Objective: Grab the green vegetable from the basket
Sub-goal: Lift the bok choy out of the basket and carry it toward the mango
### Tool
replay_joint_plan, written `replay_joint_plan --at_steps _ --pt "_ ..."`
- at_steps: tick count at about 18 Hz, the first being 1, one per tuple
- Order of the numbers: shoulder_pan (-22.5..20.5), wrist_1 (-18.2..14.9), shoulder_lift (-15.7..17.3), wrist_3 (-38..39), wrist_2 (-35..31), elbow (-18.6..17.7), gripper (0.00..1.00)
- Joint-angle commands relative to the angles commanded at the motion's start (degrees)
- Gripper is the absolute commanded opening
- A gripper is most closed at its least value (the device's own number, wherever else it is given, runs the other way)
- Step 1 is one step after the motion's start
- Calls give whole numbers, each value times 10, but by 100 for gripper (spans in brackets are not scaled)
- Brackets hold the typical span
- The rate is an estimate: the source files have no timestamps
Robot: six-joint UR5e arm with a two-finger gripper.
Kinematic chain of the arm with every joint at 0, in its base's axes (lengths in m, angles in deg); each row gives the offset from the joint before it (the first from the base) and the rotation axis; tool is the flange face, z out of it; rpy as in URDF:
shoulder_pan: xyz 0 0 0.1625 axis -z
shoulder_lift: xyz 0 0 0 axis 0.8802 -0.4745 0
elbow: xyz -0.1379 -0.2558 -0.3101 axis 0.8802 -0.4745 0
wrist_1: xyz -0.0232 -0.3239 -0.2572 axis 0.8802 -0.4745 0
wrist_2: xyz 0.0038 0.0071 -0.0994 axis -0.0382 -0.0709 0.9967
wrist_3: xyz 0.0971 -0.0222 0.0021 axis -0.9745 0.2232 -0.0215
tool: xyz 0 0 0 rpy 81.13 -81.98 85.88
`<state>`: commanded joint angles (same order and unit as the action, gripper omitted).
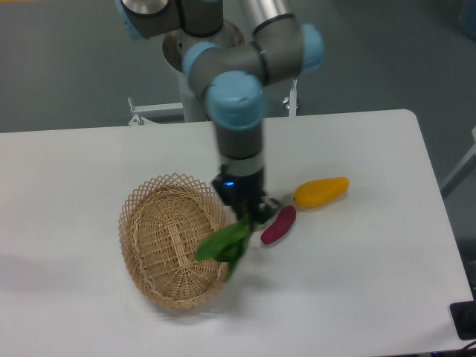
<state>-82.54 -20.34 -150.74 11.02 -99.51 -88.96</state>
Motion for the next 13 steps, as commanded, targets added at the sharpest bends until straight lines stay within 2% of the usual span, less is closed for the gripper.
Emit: replay_joint_plan --at_steps 6,13 --pt "-65 -3 1 -110 9 18 36" --pt "-102 -3 -13 -162 12 38 36"
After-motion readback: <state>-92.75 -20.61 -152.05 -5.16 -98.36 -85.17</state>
